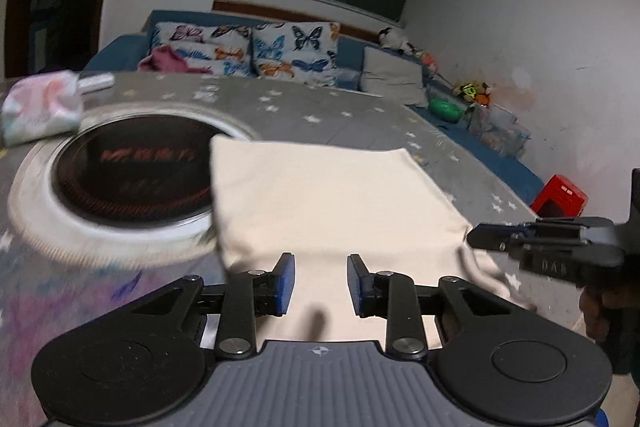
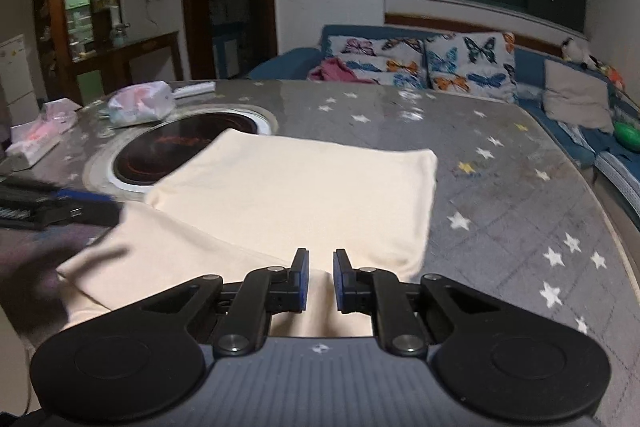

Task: Fold clothes
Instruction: 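Fold the printed sleeve side inward over the body with the right gripper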

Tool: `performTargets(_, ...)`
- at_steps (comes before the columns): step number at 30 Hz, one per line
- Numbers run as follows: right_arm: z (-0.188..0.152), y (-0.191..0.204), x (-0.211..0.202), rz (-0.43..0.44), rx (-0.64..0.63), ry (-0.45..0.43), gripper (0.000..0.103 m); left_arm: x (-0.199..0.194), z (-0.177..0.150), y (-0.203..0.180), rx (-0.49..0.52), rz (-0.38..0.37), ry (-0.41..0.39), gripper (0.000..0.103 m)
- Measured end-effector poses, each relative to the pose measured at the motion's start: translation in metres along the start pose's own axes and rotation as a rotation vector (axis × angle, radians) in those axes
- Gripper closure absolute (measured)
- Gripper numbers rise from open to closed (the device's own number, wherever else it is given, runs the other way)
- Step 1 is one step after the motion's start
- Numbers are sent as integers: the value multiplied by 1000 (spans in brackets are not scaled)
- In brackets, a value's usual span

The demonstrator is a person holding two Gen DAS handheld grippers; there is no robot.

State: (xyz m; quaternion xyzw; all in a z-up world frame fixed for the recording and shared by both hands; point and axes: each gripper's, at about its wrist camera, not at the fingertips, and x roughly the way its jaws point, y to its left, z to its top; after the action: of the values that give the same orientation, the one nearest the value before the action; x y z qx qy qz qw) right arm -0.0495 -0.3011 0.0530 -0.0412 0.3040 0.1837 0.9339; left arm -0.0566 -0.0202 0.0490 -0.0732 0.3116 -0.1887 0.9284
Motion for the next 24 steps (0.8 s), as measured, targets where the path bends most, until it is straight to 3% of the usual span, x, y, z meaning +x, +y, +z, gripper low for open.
performTargets(5, -3, 8, 11, 29, -46, 21, 91, 28, 1, 2, 20, 43, 49, 73)
performTargets(10, -7, 7, 11, 23, -68, 47, 90, 24, -1, 5, 28, 45, 48, 72)
performTargets(24, -33, 26, -24, 53, -195, 99, 90, -20, -31, -32, 168, -77, 83, 70)
